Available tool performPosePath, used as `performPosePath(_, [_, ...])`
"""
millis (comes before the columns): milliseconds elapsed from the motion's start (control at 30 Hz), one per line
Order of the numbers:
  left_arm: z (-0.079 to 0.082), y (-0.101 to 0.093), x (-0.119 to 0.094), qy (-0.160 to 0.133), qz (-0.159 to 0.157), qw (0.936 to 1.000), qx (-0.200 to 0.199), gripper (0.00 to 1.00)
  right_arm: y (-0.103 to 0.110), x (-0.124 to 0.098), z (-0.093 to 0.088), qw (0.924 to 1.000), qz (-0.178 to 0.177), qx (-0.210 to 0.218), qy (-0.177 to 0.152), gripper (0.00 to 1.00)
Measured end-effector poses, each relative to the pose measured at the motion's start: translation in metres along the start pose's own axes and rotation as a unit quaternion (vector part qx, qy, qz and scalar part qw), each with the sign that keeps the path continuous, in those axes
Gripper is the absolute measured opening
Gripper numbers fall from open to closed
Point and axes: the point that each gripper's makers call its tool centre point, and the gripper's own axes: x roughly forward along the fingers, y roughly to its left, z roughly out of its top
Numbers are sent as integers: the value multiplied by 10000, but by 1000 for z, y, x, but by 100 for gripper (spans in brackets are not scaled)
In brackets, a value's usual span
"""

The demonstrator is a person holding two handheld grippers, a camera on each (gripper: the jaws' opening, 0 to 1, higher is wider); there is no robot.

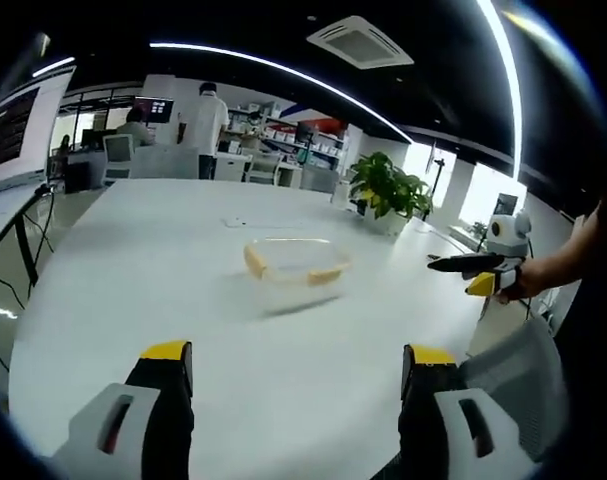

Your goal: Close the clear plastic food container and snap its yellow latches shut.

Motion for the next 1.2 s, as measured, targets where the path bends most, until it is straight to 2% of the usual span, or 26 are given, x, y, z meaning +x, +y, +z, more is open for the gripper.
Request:
performPosePath(200, [-4, 4, -8, -34, 100, 9999, -64, 82, 5, -6, -10, 9995, -99, 291, -81, 91])
performPosePath(367, [-8, 1, -15, -22, 128, 9999, 105, 81, 9, -7, -14, 9993, -135, 340, -87, 90])
performPosePath(467, [-13, -1, -17, -22, 107, 9999, 87, 81, 9, -7, -19, 9994, -213, 274, -13, 92])
performPosePath(600, [-18, -2, -17, -23, 144, 9999, 14, 81, 15, -7, -22, 9988, -236, 405, -125, 92])
performPosePath(700, [-19, -3, -17, -132, 158, 9998, 61, 80, 26, -4, -27, 9993, -228, 286, -100, 92])
performPosePath(733, [-23, -1, -15, -98, 164, 9998, 33, 80, 28, -4, -29, 9993, -219, 294, -99, 92])
performPosePath(767, [-32, 0, -14, 101, 151, 9998, -85, 79, 33, -2, -33, 9992, -199, 340, -79, 92])
performPosePath(833, [-29, 0, -14, 38, 168, 9999, 7, 77, 39, 1, -37, 9997, -175, 156, 6, 90])
performPosePath(967, [-31, -6, -11, 93, 62, 9999, 87, 78, 36, 3, -34, 9997, -238, -26, -110, 88])
performPosePath(1067, [-34, -8, -10, 125, 11, 9999, 108, 79, 32, 3, -43, 9992, -364, -158, 62, 89])
performPosePath(1133, [-38, -6, -10, 166, 51, 9996, 213, 82, 33, 2, -41, 9990, -392, -235, 12, 92])
performPosePath(1200, [-41, -6, -10, 218, 45, 9997, 129, 82, 33, 2, -42, 9989, -402, -241, 11, 92])
